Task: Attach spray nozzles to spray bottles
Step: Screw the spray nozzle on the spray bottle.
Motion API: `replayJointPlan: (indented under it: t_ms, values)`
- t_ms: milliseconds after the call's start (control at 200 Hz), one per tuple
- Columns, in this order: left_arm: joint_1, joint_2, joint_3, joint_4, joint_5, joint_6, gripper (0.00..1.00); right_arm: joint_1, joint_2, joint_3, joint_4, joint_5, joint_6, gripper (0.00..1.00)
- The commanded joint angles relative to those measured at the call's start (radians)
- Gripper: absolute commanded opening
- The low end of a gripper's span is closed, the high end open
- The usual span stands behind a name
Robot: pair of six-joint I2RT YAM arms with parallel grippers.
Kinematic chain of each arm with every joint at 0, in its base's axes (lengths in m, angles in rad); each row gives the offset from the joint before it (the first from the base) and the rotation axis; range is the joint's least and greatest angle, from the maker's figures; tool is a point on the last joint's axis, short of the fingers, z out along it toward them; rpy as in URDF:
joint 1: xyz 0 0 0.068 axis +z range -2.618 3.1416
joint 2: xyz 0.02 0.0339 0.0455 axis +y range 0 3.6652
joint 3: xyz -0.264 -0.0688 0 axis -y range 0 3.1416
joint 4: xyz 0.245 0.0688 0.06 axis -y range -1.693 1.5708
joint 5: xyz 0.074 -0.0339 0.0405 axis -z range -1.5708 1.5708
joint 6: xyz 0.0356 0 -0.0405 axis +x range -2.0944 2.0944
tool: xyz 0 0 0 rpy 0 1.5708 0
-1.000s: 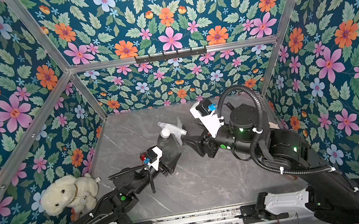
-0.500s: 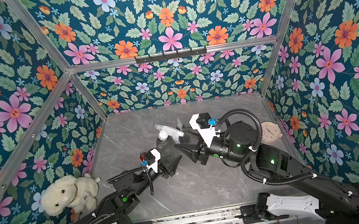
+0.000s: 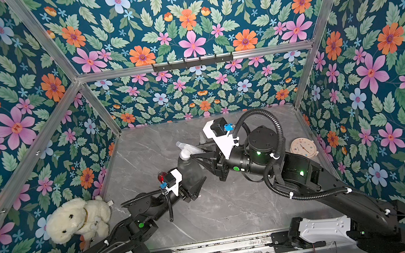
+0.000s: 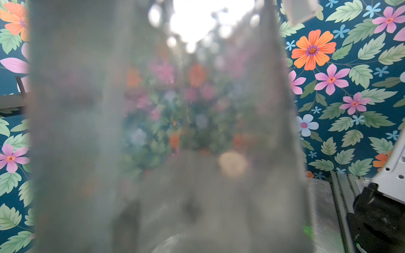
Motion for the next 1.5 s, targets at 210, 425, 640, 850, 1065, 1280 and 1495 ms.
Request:
replayJointPlan:
  t_ms: [210,425,640,850,1065,1280,1495]
  values:
    - [0.001,0.001,0.015,-0.017,0.014,0.052,0.0,0.001,0.091,0.199,-0.267,0.048,0.054,0.0]
    - [0.001,0.018,0.045,-0.079,0.015,0.083,0.0,0.002,0.202,0.412,-0.517,0.075,0.059,0.0]
    - [0.001,0.022,0.065,-0.131,0.021,0.104,0.0,0.001,0.274,0.538,-0.644,0.052,0.029,0.0]
    - [-0.003,0.007,0.068,-0.097,-0.05,0.121,0.0,0.0,0.343,0.602,-0.691,0.064,0.066,0.0]
    - [-0.018,0.032,0.059,0.024,-0.207,0.159,0.0,0.031,0.372,0.544,-0.628,0.121,0.17,0.0]
    - [-0.021,0.075,0.074,0.093,-0.288,0.183,0.0,0.051,0.397,0.494,-0.596,0.191,0.289,0.0]
    - [-0.037,0.139,0.068,0.184,-0.383,0.229,0.0,0.073,0.454,0.462,-0.58,0.224,0.407,0.0]
